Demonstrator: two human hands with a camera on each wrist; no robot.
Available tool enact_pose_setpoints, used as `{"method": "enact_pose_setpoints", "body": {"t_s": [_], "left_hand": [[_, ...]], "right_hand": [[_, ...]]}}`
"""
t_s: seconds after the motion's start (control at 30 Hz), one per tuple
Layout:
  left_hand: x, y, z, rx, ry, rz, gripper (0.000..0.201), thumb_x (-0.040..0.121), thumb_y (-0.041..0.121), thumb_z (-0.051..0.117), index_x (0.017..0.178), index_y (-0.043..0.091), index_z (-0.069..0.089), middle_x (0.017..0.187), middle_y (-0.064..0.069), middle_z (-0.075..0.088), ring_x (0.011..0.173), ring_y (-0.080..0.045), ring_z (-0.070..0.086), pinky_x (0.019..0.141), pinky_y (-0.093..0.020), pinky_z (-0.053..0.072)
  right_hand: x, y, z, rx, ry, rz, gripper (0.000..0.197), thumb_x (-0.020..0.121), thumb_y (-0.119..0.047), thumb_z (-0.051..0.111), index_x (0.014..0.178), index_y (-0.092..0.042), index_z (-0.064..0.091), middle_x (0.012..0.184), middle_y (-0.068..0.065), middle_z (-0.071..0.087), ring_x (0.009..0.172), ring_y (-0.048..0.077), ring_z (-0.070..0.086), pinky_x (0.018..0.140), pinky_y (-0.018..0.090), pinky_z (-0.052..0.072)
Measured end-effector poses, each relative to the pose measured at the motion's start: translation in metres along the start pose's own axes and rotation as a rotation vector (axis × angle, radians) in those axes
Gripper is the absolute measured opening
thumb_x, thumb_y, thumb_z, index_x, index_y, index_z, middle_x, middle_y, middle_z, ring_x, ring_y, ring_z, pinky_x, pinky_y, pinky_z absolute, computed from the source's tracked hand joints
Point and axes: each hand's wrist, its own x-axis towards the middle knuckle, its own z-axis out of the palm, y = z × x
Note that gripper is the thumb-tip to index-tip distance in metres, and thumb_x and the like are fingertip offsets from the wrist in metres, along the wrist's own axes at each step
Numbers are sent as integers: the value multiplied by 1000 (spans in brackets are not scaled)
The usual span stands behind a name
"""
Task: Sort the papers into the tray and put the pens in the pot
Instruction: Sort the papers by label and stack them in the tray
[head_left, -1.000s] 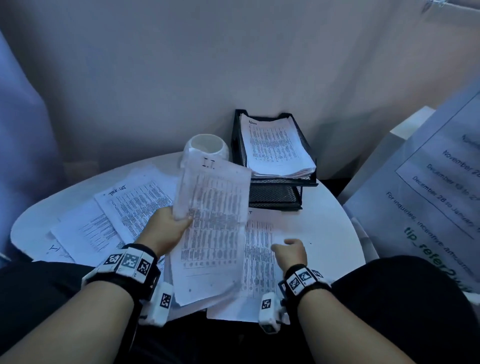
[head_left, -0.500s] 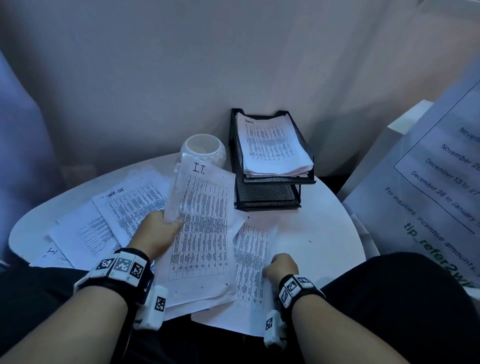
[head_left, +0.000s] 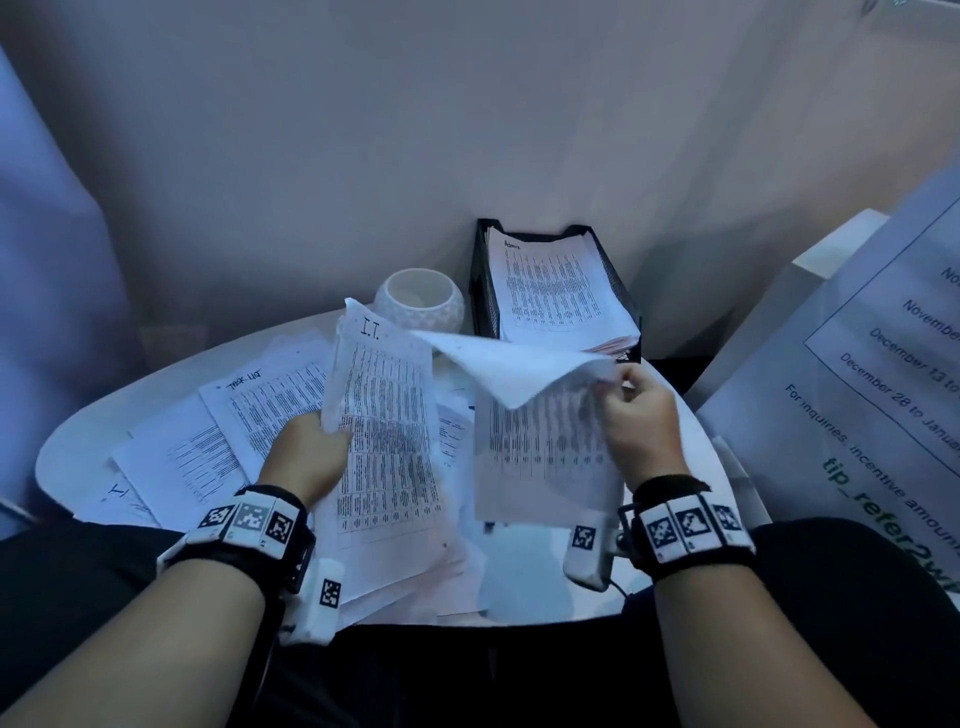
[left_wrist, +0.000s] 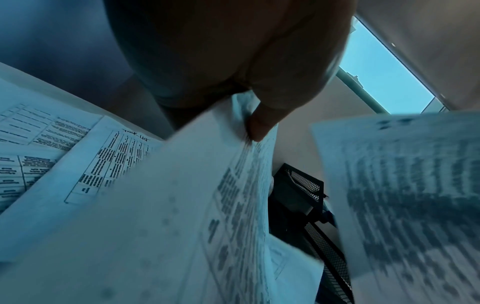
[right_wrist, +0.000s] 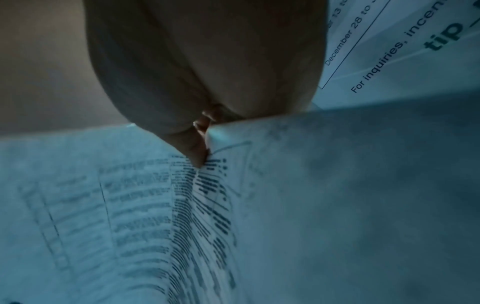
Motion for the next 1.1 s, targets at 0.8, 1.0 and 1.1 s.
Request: {"method": "enact_pose_setpoints", "body": {"t_s": [0.8, 1.0, 1.1], "left_hand": [[-14, 18, -2, -181, -212, 88, 22, 101, 22, 63, 91, 3, 66, 80, -12, 59, 72, -24, 55, 66, -34, 48], [-2, 7, -13, -92, -50, 3, 21, 102, 18, 60, 83, 8, 60, 75, -8, 52, 61, -20, 48, 56, -31, 39], [2, 1, -19, -117, -5, -26, 19, 101, 16, 60, 84, 7, 60, 76, -10, 53, 60, -21, 47, 54, -30, 37]], "right_hand": [[-25, 66, 88, 331, -229, 545, 9, 92, 0, 67, 100, -4, 64, 97, 22, 72, 78, 30, 68, 60, 32, 57], [-10, 86, 95, 136, -66, 643, 10, 94, -7, 62, 104, -11, 62, 97, 8, 62, 85, 21, 61, 84, 43, 60], [2, 93, 107, -24, -96, 614, 42, 90, -10, 67, 131, -12, 55, 115, 5, 60, 89, 21, 62, 93, 50, 59]]}}
